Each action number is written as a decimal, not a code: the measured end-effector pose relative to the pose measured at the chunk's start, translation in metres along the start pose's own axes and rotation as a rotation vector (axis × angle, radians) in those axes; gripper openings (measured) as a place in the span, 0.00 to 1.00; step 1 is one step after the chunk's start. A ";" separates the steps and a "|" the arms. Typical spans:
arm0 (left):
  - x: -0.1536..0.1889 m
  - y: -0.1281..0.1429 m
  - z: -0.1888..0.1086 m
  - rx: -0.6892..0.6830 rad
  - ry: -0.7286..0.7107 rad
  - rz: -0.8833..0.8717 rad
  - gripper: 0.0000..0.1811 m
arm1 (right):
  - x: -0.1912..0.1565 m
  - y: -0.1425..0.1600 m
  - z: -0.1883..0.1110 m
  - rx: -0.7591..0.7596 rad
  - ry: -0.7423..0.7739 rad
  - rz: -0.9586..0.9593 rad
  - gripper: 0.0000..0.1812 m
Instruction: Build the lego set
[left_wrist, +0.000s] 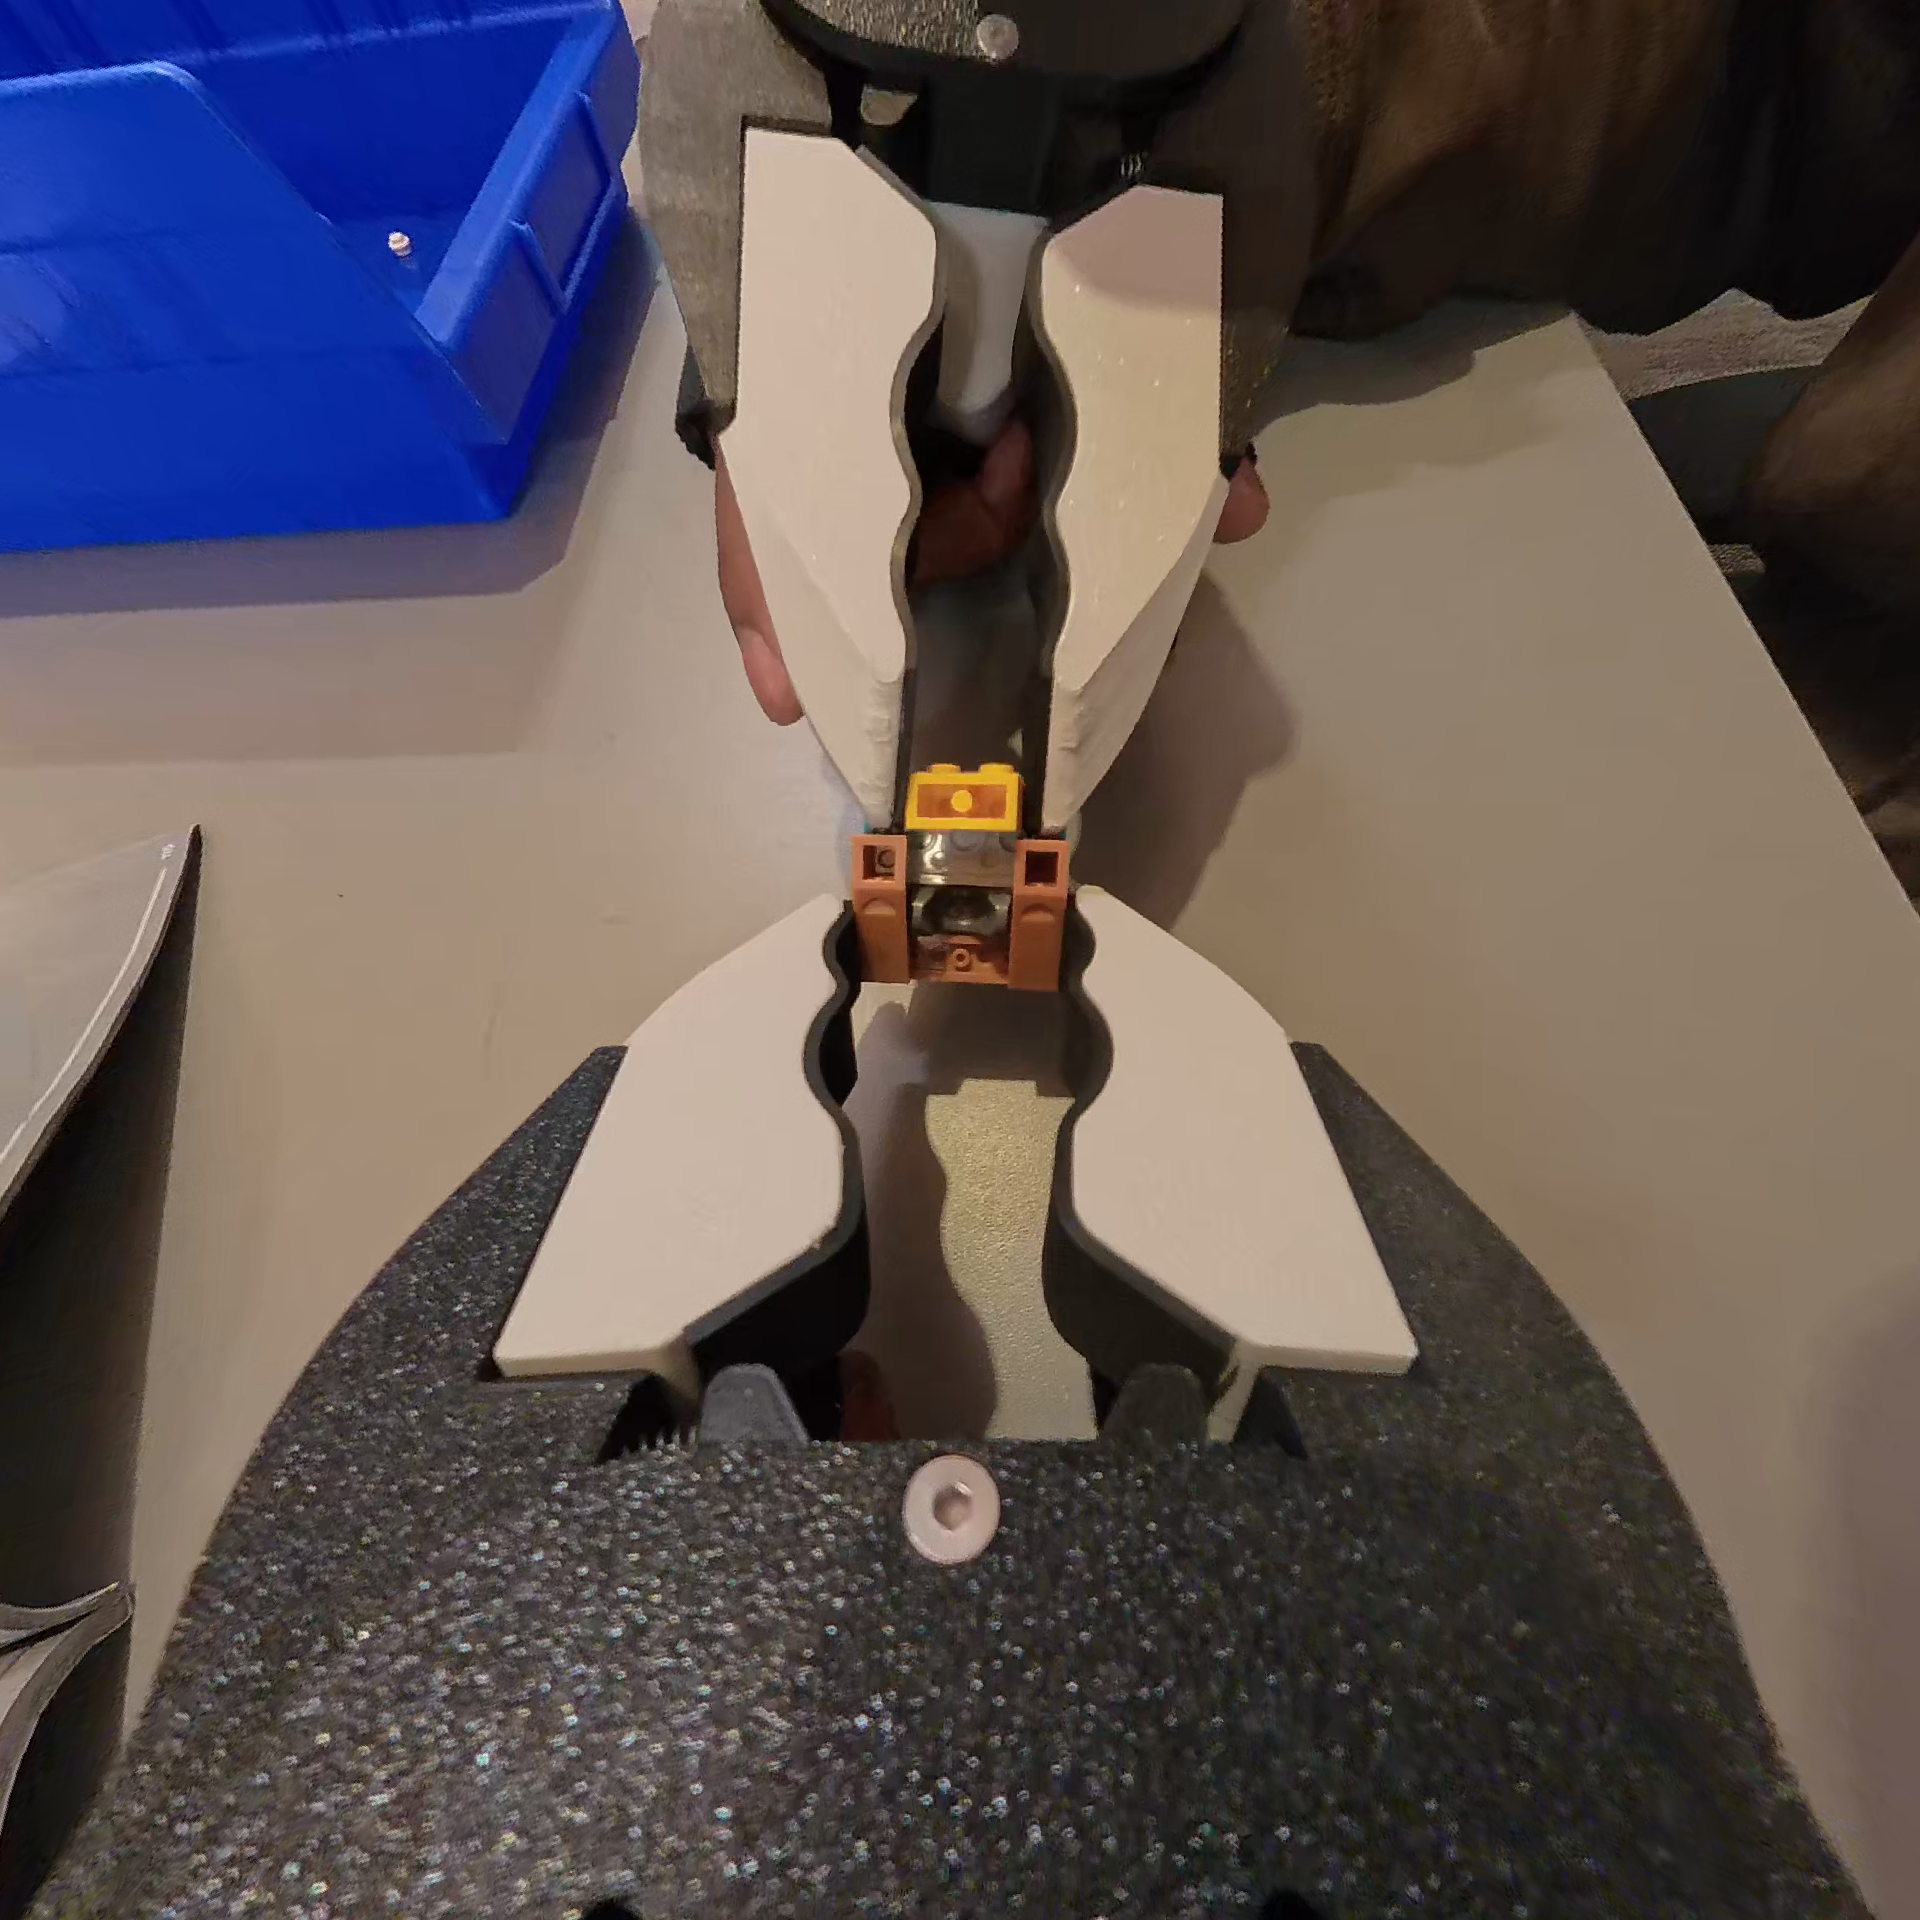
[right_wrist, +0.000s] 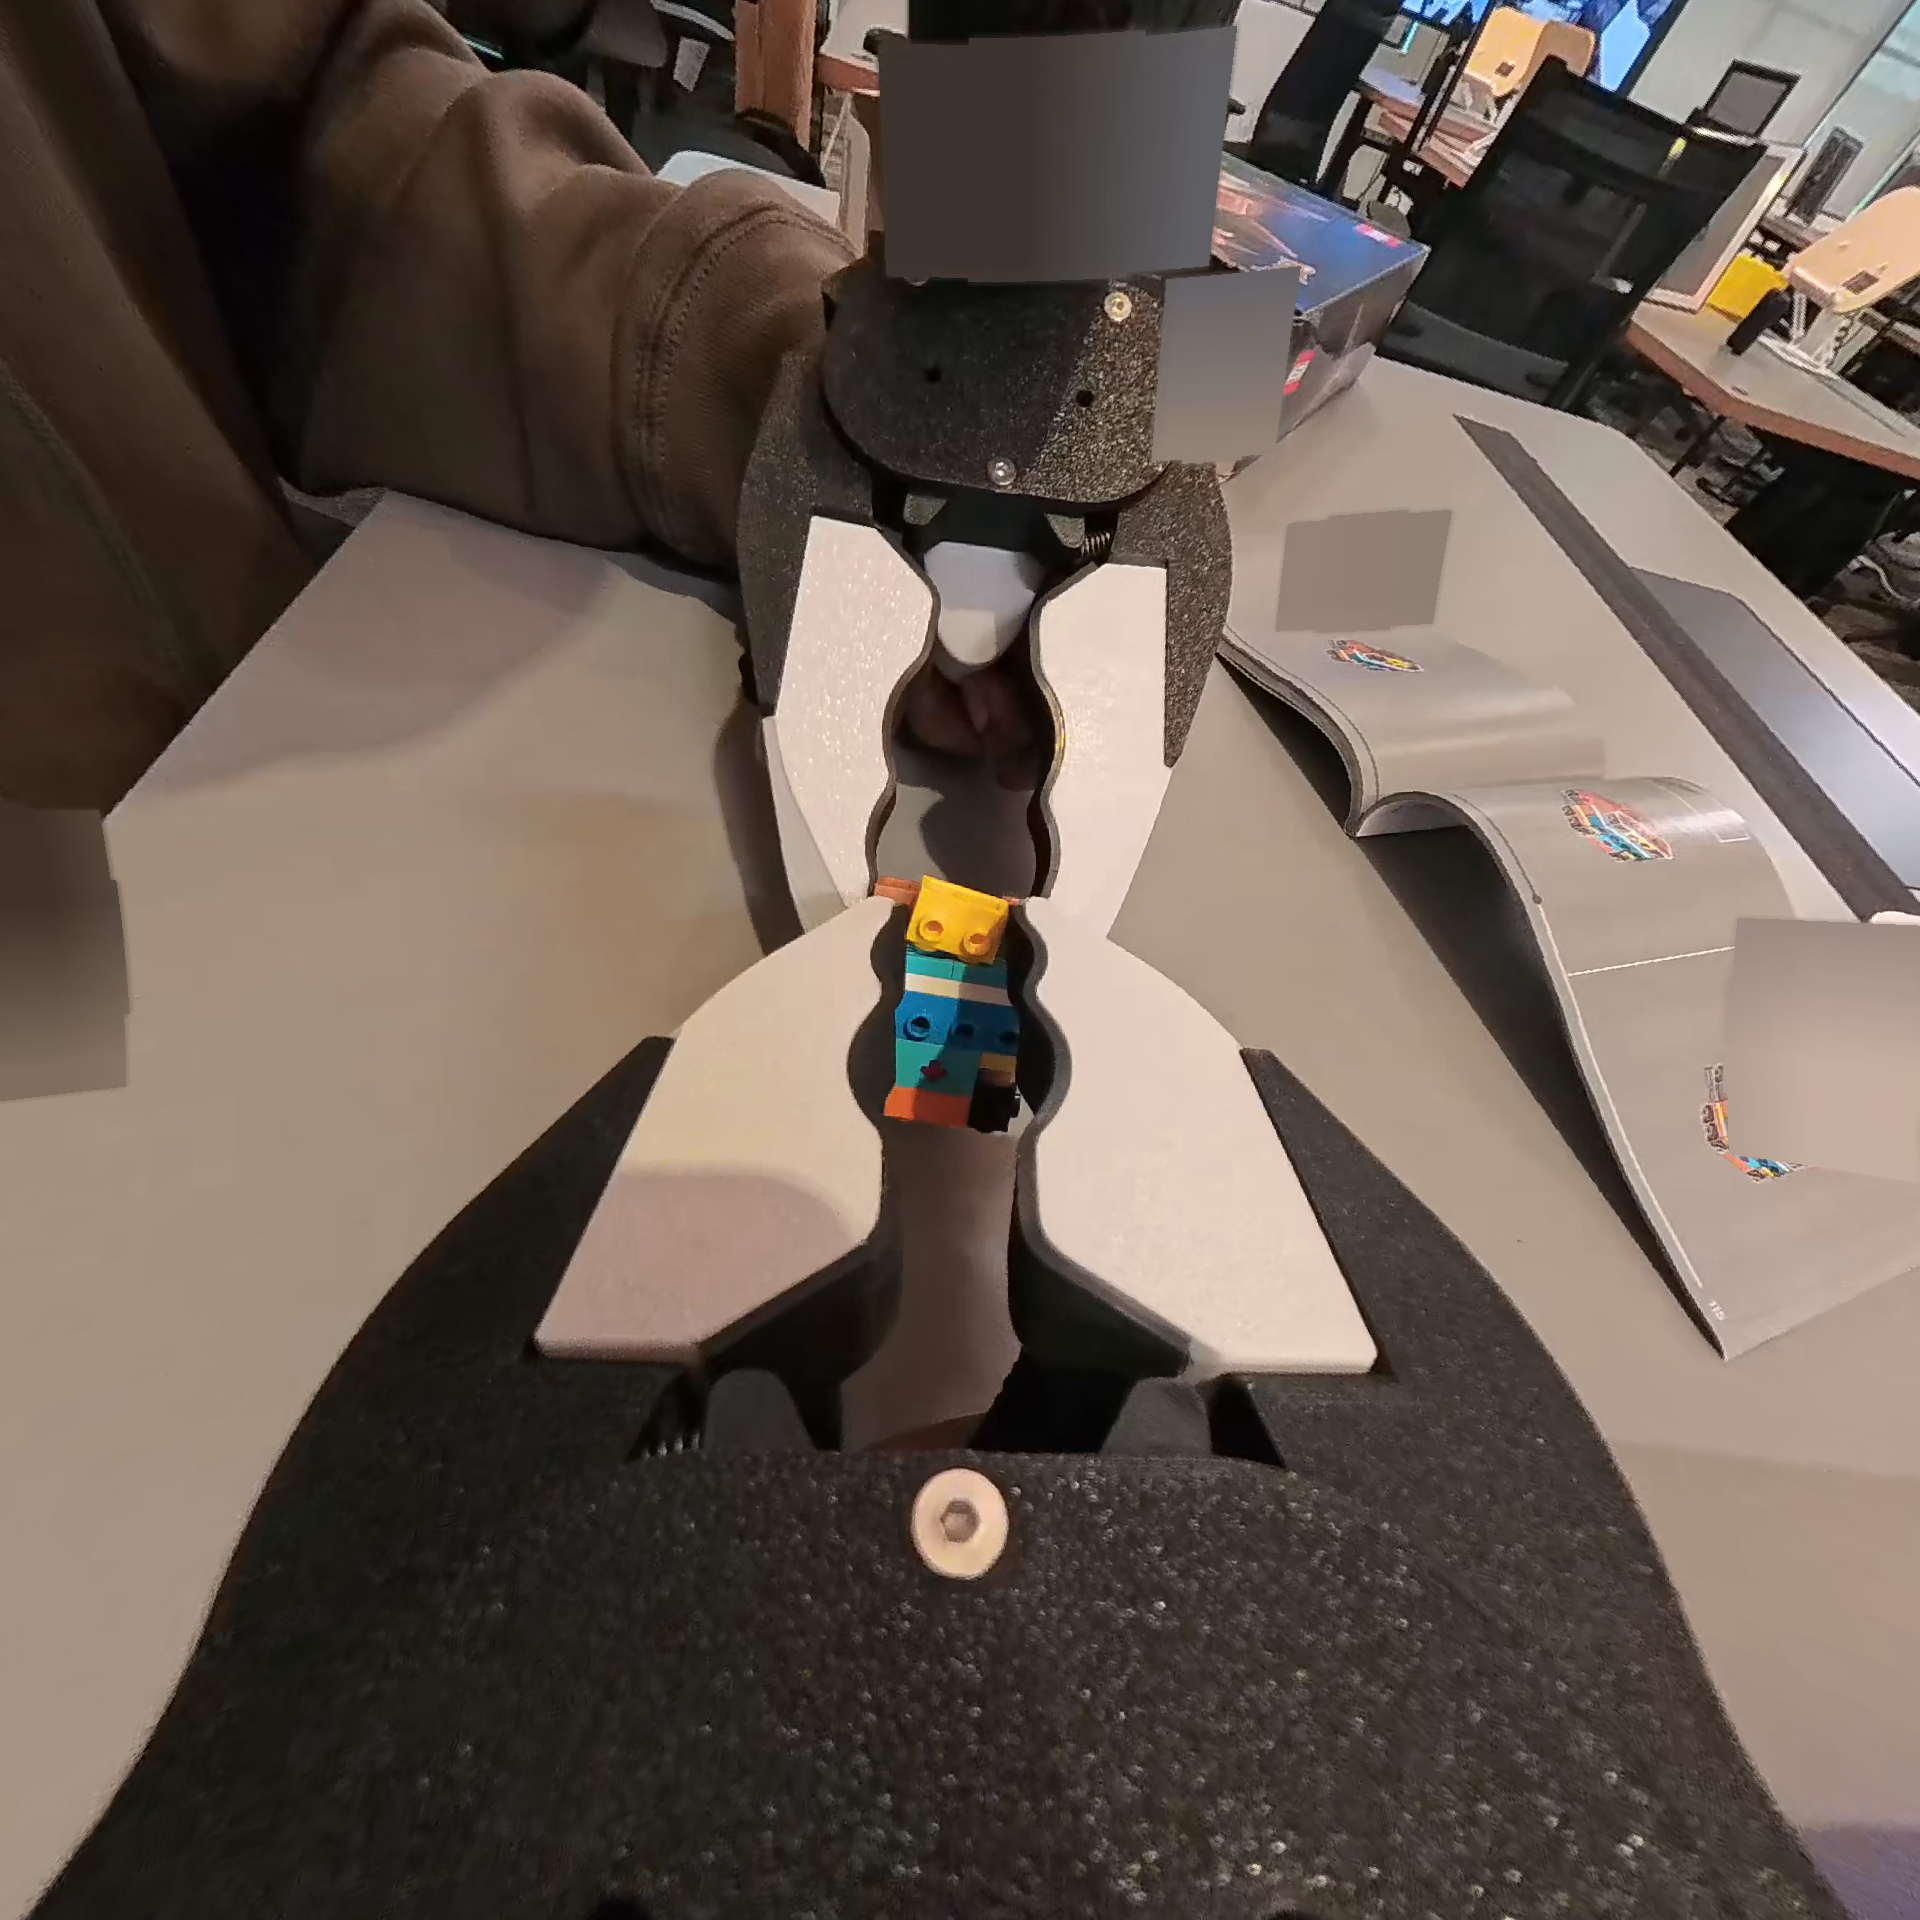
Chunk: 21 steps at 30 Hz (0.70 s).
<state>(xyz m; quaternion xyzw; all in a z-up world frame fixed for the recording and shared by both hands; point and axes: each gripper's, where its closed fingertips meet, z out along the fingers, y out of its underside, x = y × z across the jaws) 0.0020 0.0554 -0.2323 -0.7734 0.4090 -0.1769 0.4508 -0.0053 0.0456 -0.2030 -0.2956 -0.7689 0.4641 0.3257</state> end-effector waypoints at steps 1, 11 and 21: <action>0.000 0.000 0.000 0.001 0.000 -0.001 0.20 | 0.000 0.000 0.000 0.000 0.000 -0.001 0.10; 0.002 -0.001 0.000 0.003 0.017 -0.027 0.20 | 0.000 0.000 -0.001 0.002 -0.003 0.000 0.11; 0.004 0.001 -0.002 -0.029 0.026 -0.054 0.20 | -0.003 -0.001 -0.002 0.003 -0.017 -0.018 0.13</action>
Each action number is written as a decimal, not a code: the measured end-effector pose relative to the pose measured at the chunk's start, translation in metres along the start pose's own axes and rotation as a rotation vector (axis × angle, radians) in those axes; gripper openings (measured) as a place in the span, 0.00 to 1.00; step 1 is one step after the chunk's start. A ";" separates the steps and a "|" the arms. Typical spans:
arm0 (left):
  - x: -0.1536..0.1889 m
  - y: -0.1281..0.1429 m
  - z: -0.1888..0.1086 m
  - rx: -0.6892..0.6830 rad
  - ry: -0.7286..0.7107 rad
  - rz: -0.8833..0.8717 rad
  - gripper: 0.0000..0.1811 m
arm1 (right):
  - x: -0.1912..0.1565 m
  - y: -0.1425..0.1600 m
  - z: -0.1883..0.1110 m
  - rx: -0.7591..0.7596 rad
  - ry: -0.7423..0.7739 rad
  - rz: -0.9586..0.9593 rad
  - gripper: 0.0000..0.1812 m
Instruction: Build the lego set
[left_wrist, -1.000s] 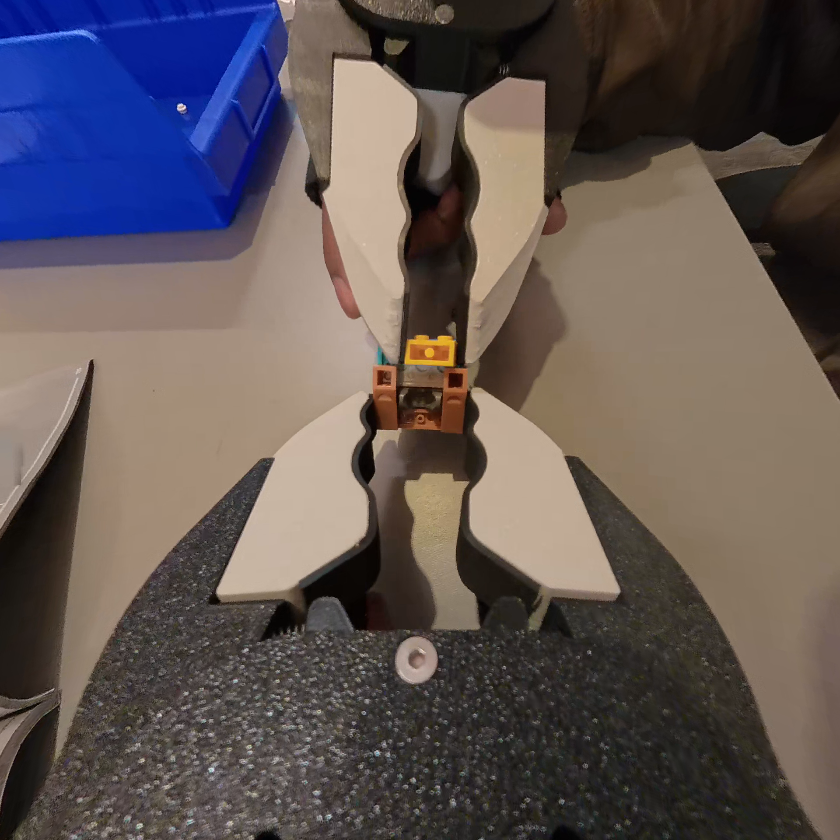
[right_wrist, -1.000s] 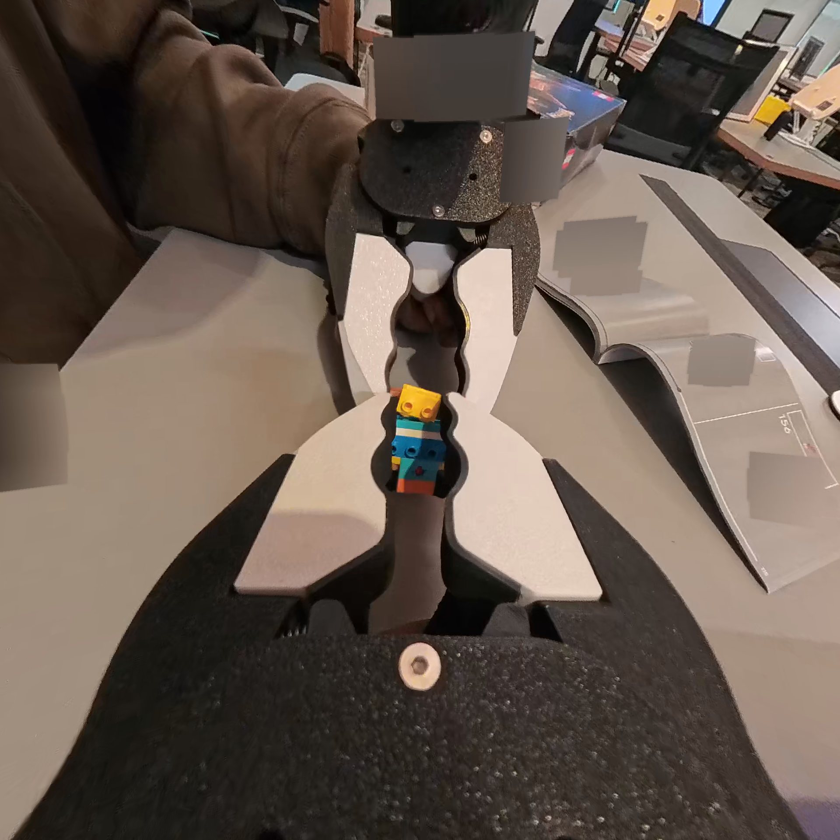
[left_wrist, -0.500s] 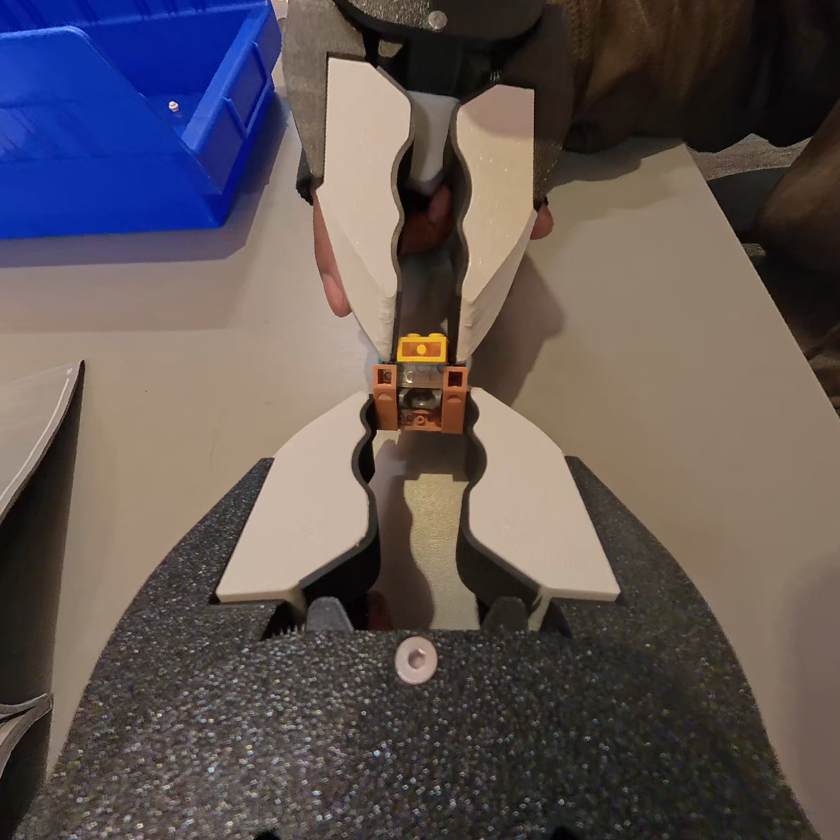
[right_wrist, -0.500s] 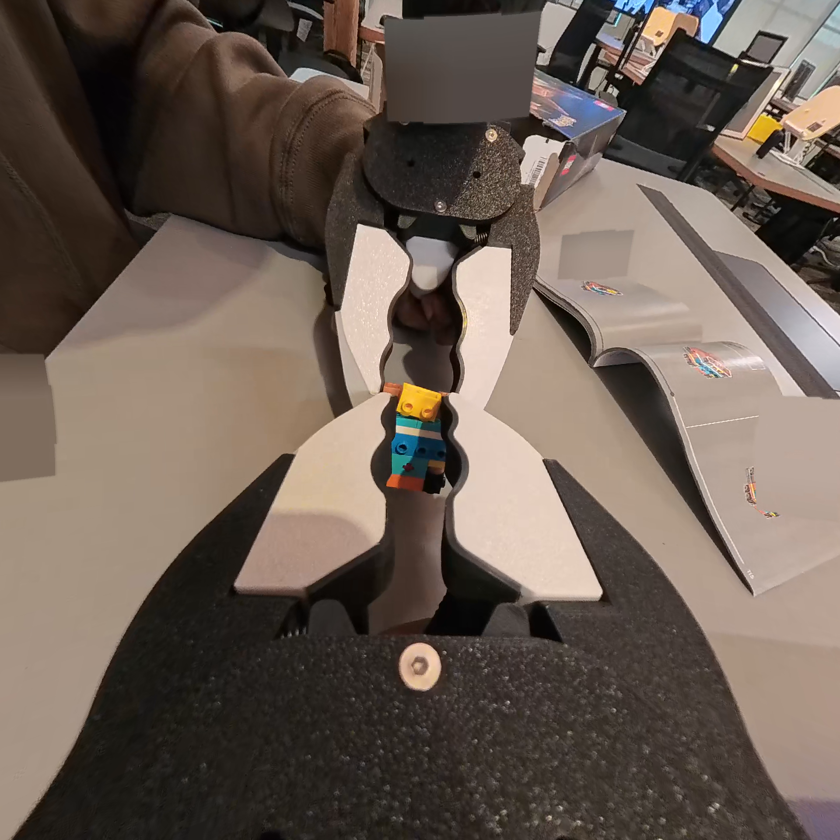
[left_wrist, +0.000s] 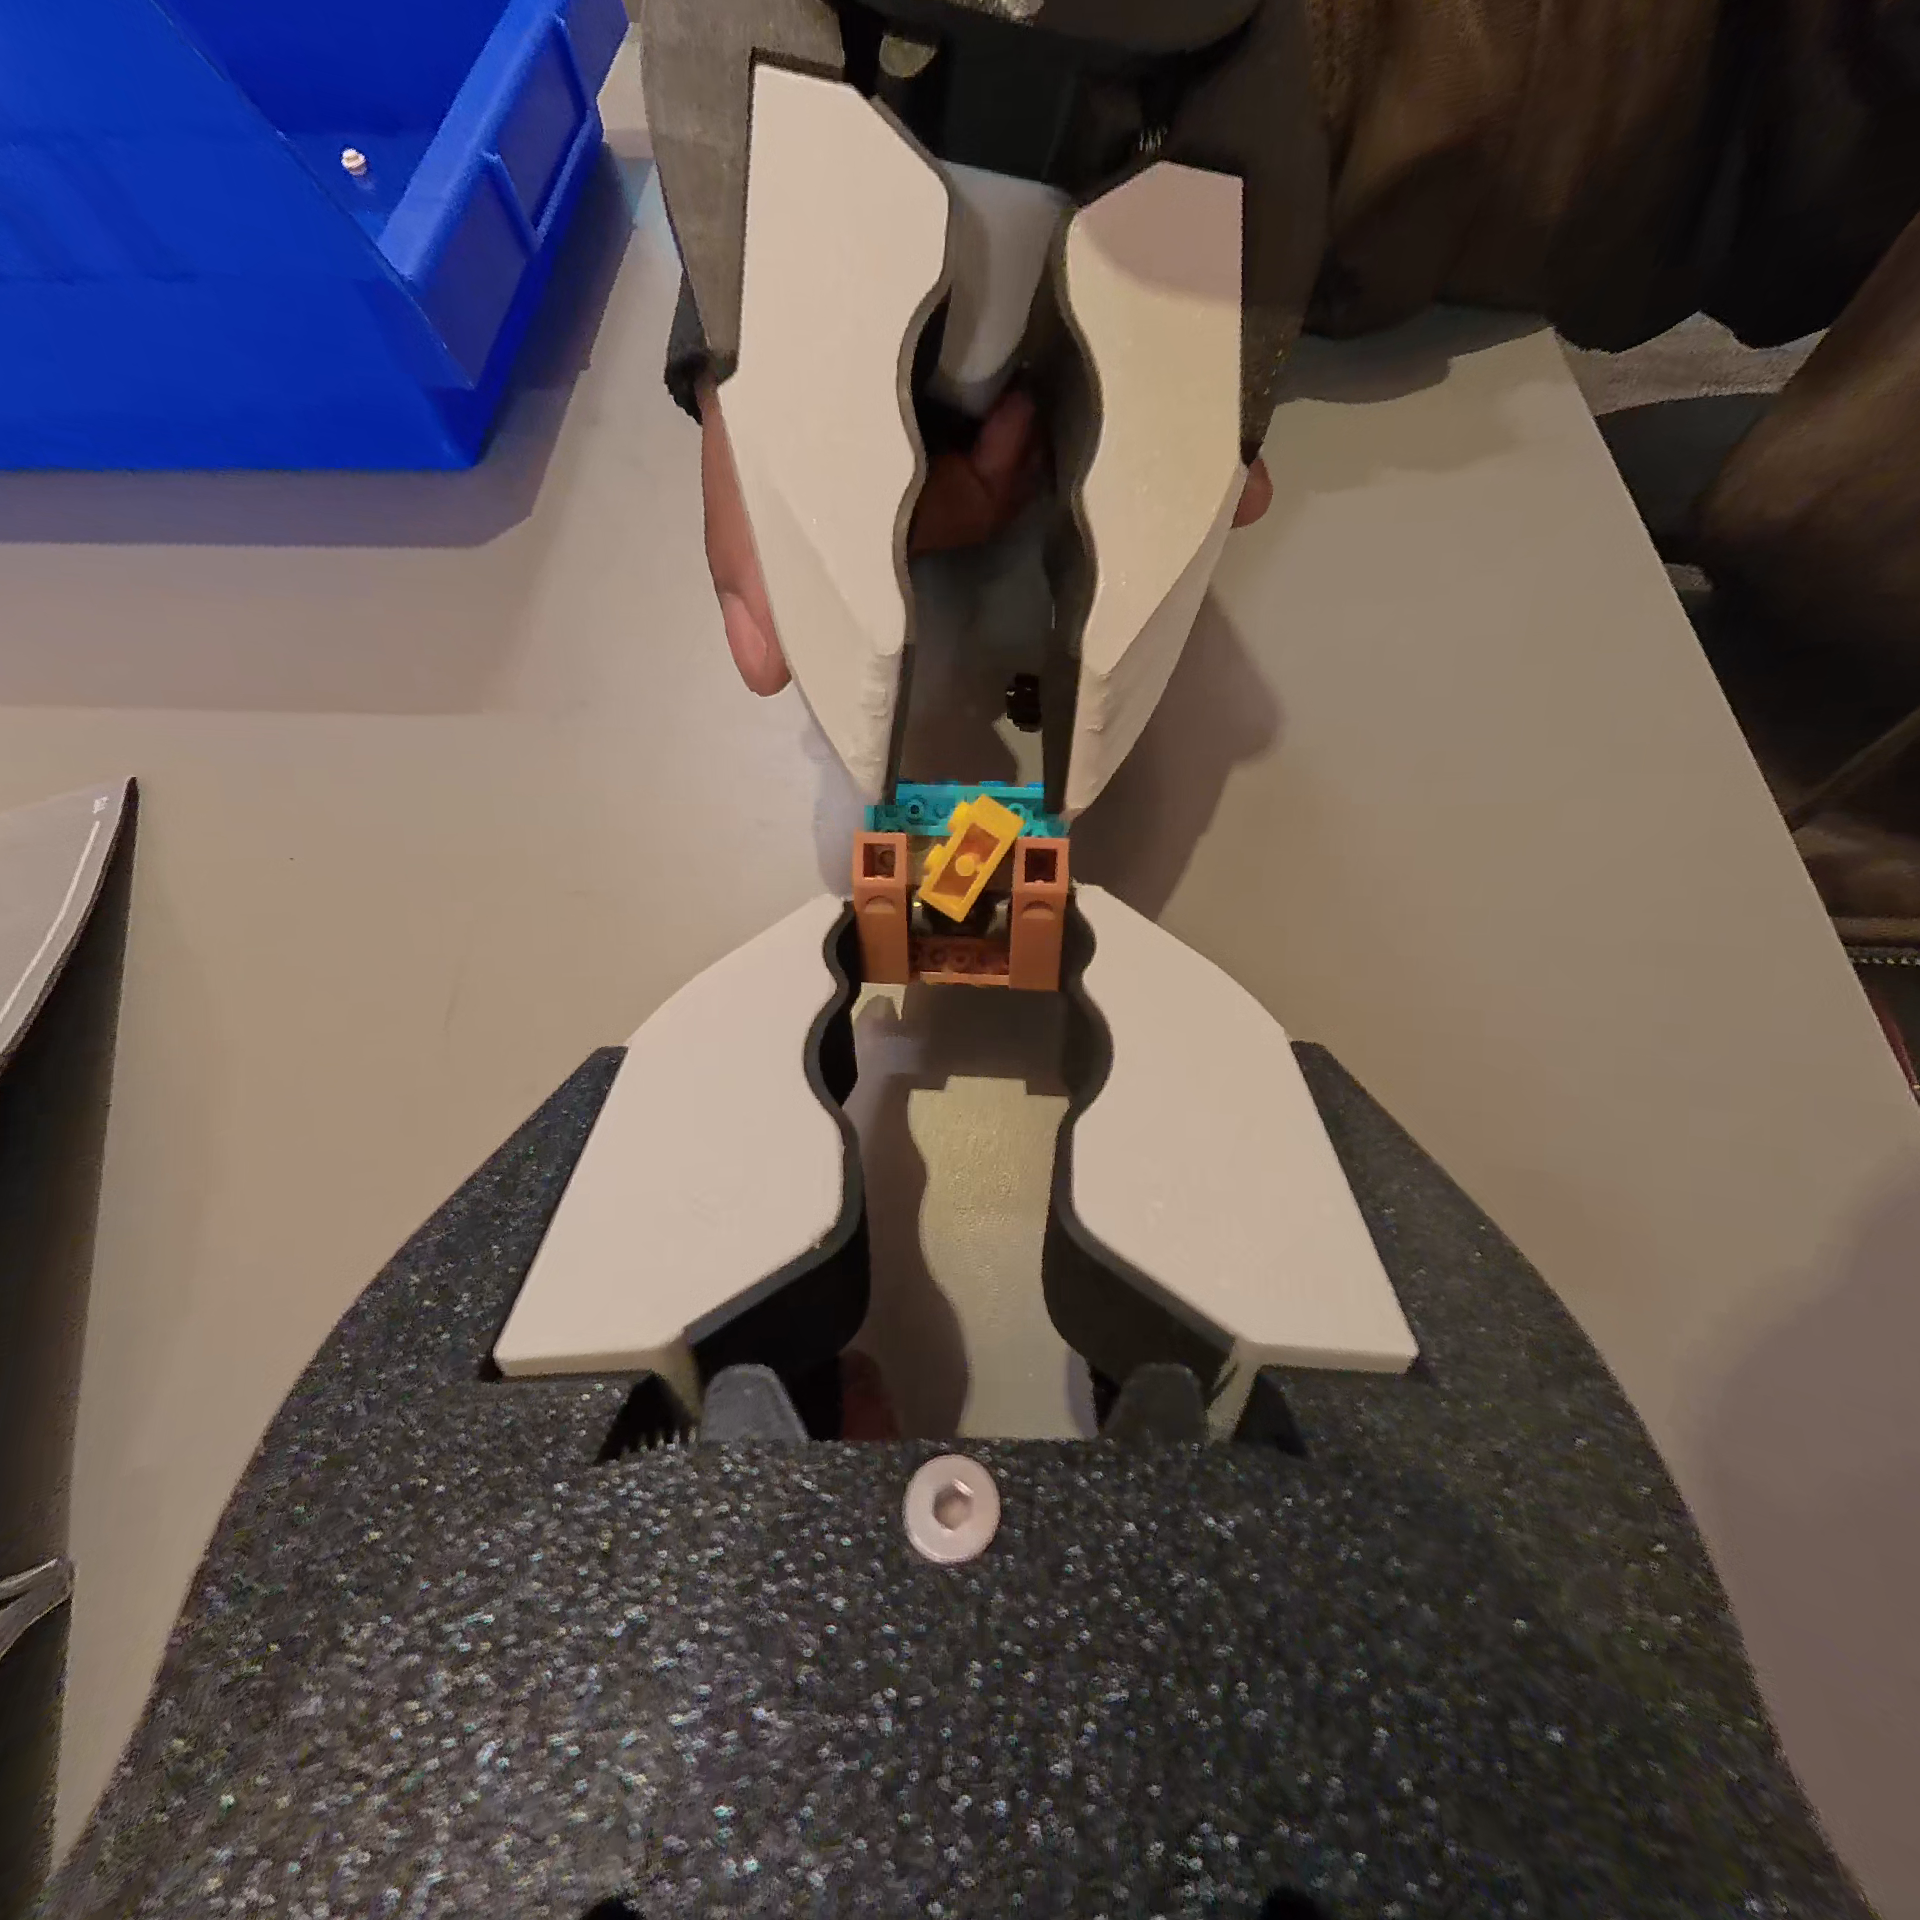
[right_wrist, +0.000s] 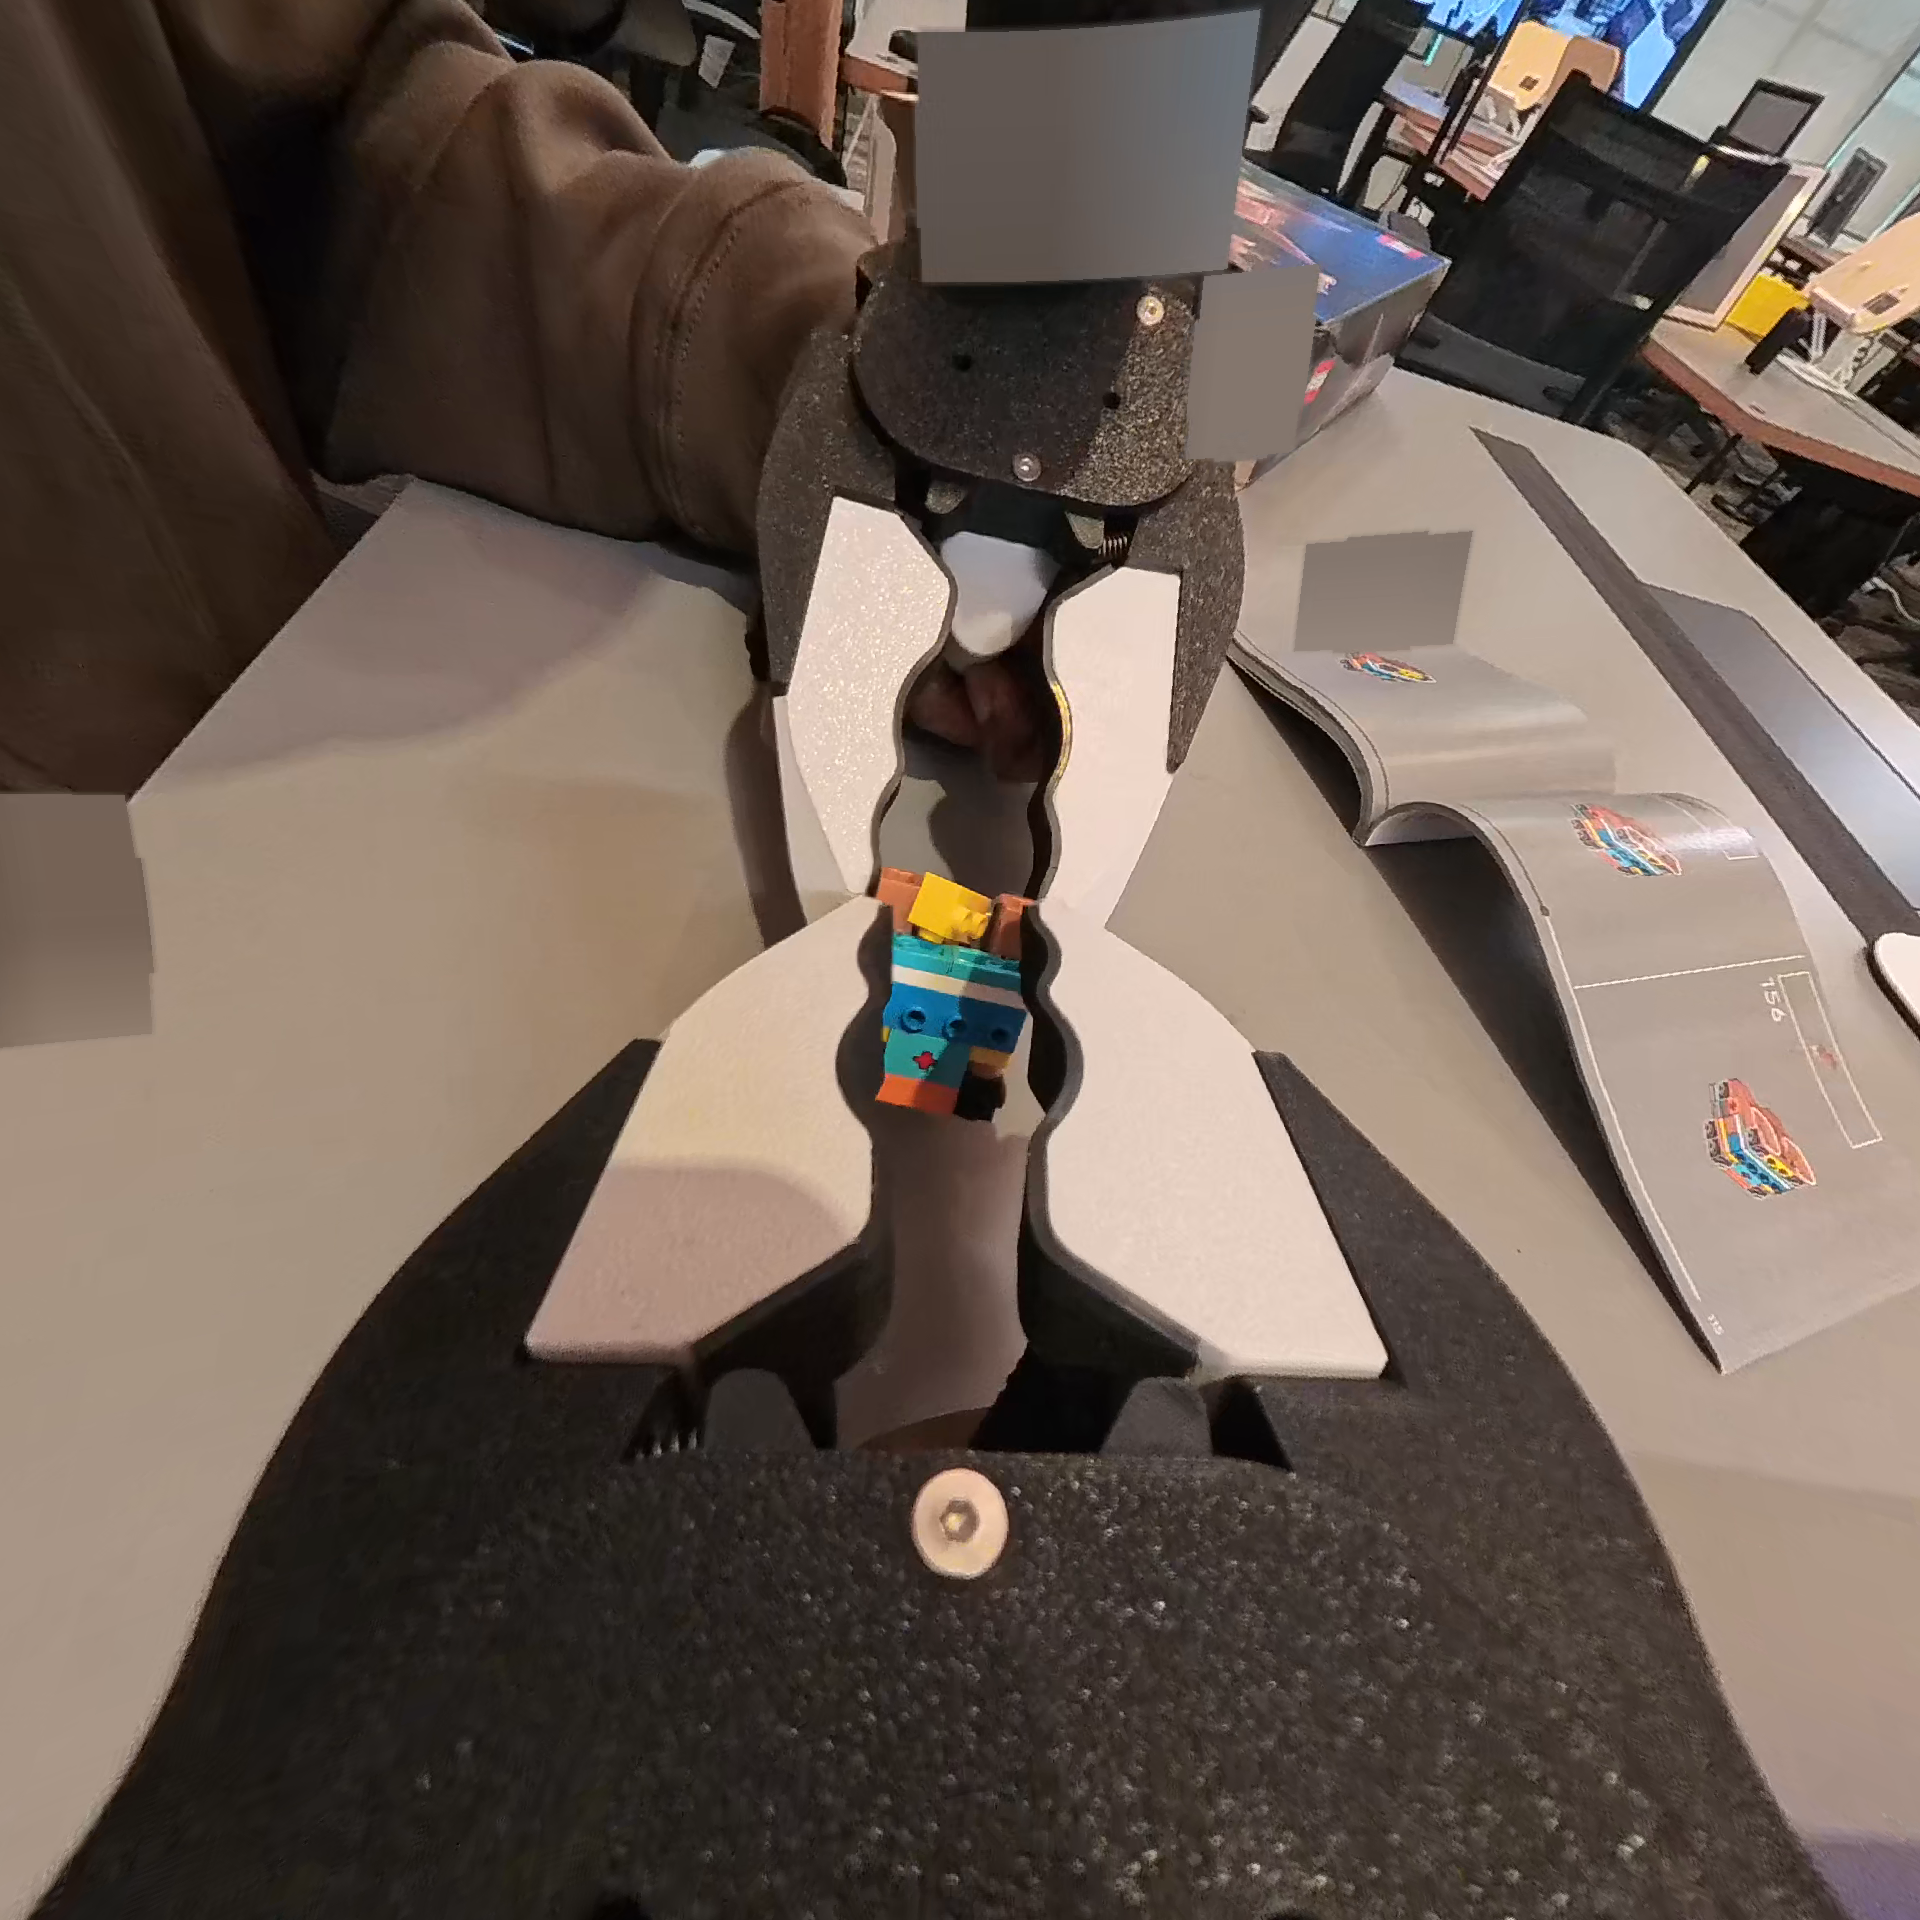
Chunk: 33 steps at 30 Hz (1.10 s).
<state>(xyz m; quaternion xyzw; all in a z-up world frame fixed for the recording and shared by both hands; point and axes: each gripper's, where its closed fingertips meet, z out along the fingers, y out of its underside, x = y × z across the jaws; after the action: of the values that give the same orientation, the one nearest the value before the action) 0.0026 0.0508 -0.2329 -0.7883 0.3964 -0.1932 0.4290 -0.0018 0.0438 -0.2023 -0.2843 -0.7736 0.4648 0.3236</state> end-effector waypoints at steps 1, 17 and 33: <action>0.000 0.000 -0.001 -0.008 -0.002 -0.003 0.20 | 0.000 -0.001 0.000 0.005 -0.004 0.000 0.13; -0.005 0.014 -0.011 -0.175 -0.061 0.019 0.20 | -0.005 -0.015 0.020 0.031 -0.086 -0.106 0.12; -0.009 0.019 -0.011 -0.173 -0.072 -0.010 0.20 | -0.003 0.003 0.021 -0.110 -0.038 -0.177 0.11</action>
<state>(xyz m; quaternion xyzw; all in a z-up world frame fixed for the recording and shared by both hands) -0.0190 0.0464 -0.2422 -0.8309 0.3917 -0.1319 0.3725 -0.0156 0.0317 -0.2132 -0.2235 -0.8260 0.3965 0.3325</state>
